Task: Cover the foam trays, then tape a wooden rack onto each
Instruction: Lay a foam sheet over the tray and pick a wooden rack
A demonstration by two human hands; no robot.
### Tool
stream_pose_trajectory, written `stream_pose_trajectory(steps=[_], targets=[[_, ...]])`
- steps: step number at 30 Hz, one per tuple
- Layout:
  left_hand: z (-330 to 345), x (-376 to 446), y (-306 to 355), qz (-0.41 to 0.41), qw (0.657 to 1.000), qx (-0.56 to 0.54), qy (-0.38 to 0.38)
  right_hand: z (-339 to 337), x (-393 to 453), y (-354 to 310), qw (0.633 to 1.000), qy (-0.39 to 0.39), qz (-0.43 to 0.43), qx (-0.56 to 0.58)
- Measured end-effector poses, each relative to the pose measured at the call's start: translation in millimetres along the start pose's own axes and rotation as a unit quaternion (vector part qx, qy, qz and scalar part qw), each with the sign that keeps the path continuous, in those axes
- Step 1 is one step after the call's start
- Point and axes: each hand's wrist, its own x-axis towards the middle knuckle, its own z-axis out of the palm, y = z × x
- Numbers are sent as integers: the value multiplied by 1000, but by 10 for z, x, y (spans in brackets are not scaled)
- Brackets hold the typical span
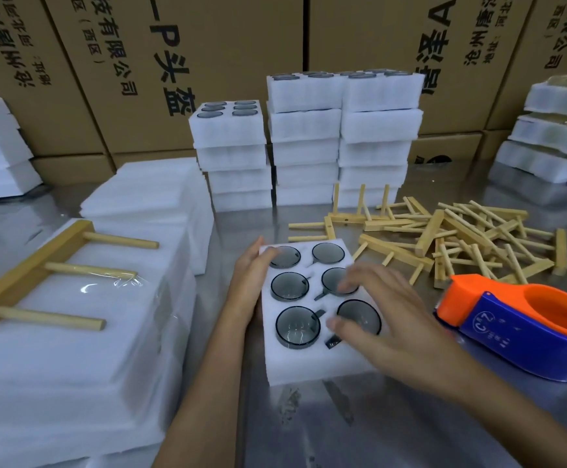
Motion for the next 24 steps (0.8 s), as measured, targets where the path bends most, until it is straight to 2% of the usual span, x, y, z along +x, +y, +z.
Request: stream_pose_trajectory(steps=[2,4,6,11,13,16,19,21,22,24], targets=[[-4,12,2,8,999,43,-13,101,147,-74,999,-49,4,-16],[-9,40,-17,9,999,46,-14,258,245,-102,985,-130,7,-111],[-3,30,-19,-1,1000,25,-11,359,290,-76,970,-166,11,-178],[17,9,-22,5,1000,11,-5,308,386,-53,957,-236,45,-160],[6,0,-12,11,1000,15,-9,324,510,-150,963,-223,40,-146],[-28,7,-5,13,999,-27,-33,421,911,-458,984,-158,-1,-84],[-122,28,4,-16,987,-162,3,562,1545,-848,991,-112,-57,-39],[-194,62,3,-54,946,-318,22,678,1996,-1099,991,-103,-78,-15],[-224,86,-8,-75,924,-374,18,739,2195,-1204,991,-108,-78,-6],[-245,117,-27,-93,911,-402,15,878,2513,-1346,987,-150,-60,4]])
